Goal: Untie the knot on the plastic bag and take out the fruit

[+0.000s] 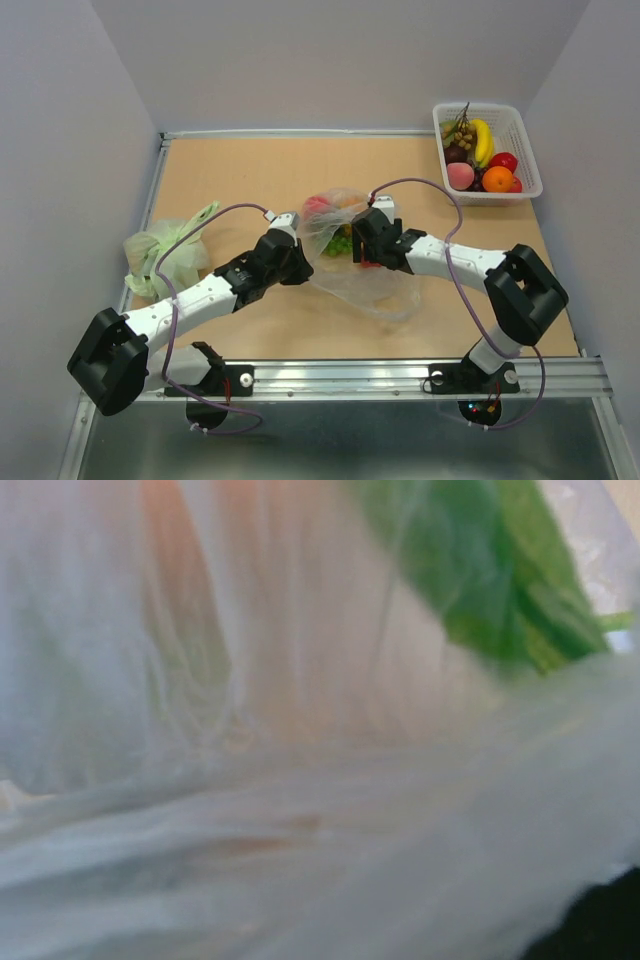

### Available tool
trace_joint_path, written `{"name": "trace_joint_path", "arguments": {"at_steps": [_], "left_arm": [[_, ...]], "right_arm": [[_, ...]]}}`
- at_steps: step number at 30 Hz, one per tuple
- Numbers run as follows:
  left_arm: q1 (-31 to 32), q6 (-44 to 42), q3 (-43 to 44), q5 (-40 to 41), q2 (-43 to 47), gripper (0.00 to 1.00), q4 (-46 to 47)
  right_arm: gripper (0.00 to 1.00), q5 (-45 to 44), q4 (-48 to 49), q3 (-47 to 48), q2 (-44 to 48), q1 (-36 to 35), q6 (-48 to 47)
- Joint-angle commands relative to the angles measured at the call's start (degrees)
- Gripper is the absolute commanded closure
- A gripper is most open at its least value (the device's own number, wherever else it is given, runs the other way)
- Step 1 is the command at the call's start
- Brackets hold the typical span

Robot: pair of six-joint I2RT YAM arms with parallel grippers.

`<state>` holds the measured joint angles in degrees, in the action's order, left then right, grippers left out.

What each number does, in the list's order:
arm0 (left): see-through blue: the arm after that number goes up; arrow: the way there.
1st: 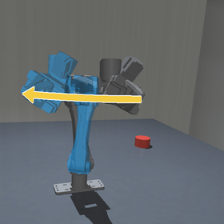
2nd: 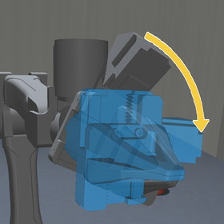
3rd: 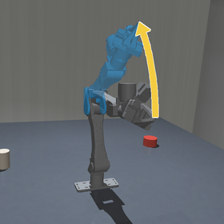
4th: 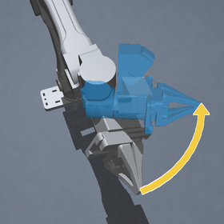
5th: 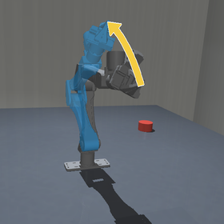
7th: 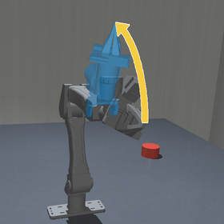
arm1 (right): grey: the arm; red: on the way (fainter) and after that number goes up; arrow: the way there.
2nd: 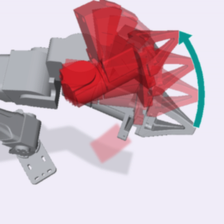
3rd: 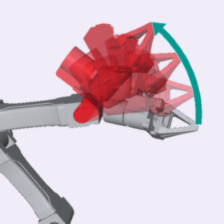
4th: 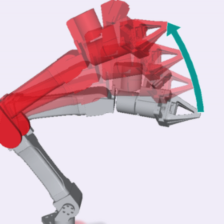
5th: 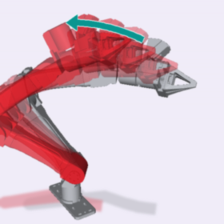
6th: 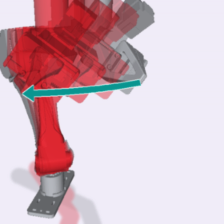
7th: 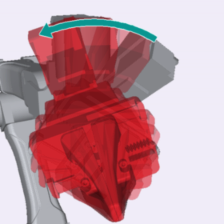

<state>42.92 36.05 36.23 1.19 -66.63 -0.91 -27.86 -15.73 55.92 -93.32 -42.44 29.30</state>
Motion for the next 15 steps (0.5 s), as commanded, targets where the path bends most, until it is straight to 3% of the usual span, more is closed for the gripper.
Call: {"name": "trace_joint_path", "arguments": {"at_steps": [1,2,6,15], "left_arm": [[0.4,-0.1,0.1,1.3,0.3,1.00,1.6],[0.4,-0.2,0.3,1.5,-0.2,1.00,1.4],[0.3,-0.2,2.5,3.6,-1.5,1.00,-0.3],[-0.3,0.2,7.4,8.9,-4.2,1.00,-2.2]], "right_arm": [[0.46,1.0,1.8,0.0,4.9,0.2,-4.8],[0.55,2.7,1.8,0.4,7.7,0.2,-7.6],[0.65,9.1,1.7,1.6,13.1,0.2,-14.1],[0.68,29.9,1.8,2.9,19.0,0.2,-18.6]]}}
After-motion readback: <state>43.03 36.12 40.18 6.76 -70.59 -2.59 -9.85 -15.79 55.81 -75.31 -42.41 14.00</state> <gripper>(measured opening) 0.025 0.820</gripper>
